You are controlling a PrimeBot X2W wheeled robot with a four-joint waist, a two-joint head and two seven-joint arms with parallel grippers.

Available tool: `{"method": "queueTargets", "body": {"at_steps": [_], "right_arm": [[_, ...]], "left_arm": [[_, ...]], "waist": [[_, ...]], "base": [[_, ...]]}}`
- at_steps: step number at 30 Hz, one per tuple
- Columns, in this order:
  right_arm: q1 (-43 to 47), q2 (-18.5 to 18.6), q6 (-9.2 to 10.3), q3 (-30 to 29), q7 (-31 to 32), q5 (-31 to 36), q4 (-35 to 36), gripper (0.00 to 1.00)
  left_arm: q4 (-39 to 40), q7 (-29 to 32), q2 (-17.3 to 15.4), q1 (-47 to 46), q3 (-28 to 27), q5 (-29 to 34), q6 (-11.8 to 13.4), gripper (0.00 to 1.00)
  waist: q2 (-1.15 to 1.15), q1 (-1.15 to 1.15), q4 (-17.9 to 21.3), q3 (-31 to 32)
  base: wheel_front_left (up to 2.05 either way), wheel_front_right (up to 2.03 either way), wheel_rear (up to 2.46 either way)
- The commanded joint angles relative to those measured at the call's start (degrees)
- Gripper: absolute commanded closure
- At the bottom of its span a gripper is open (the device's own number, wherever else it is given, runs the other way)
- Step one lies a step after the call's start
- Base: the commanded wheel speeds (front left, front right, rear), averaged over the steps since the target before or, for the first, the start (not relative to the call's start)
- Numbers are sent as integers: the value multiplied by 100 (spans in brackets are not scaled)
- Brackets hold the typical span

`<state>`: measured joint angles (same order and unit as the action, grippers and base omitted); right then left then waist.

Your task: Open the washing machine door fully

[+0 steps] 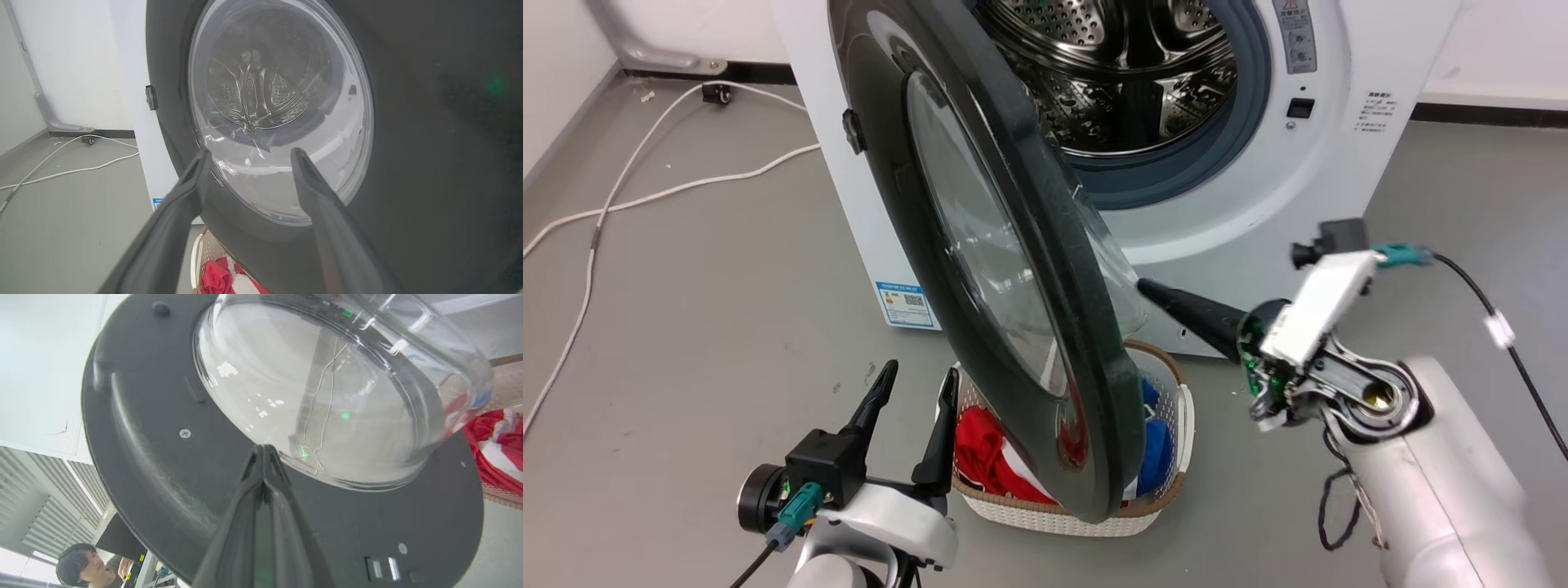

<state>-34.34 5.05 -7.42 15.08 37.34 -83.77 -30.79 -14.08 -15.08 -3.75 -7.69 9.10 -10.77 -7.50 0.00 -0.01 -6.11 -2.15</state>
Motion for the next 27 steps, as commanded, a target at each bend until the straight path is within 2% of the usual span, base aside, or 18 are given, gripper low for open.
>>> {"method": "queueTargets", "body": {"at_steps": [1, 6, 13, 18, 19, 20, 21, 22, 27], "right_arm": [[178, -5, -12, -97, -141, -25, 51, 100], [791, 67, -12, -654, -1082, -19, 385, 100], [2140, 128, -13, -1331, -2160, 46, 1246, 100], [3084, 139, -13, -1662, -2938, 494, 1933, 100], [3211, 168, -12, -1695, -3072, 672, 2039, 92], [3316, 175, -13, -1724, -3202, 830, 2122, 52], [3420, 168, -13, -1757, -3314, 1002, 2184, 5], [3518, 165, -12, -1785, -3414, 1172, 2252, 0], [3816, 189, -13, -2040, -3853, 2364, 2492, 0]], "left_arm": [[-7, -13, -26, 55, -14, 14, 2, 0], [-27, -13, -30, 149, -90, 35, 4, 0], [-106, -13, -27, 228, -127, 40, 6, 0], [-149, -13, -48, 268, -154, 41, 5, 0], [-150, -13, -49, 276, -165, 42, 5, 0], [-149, -13, -52, 280, -179, 42, 6, 0], [-161, -13, -51, 287, -186, 45, 6, 0], [-167, -13, -48, 295, -190, 50, 6, 0], [-228, -13, -59, 325, -186, 60, 5, 0]], "waist": [[0, 1, 19, 31], [0, 1, 138, 114], [0, 1, 250, 255], [0, 1, 312, 339], [0, 1, 329, 347], [0, 1, 352, 357], [0, 1, 371, 370], [0, 1, 385, 381], [0, 1, 458, 414]], "base": [[0, 0, 0], [0, 0, 0], [0, 0, 0], [0, 0, 0], [0, 0, 0], [0, 0, 0], [0, 0, 0], [0, 0, 0], [0, 0, 0]]}}
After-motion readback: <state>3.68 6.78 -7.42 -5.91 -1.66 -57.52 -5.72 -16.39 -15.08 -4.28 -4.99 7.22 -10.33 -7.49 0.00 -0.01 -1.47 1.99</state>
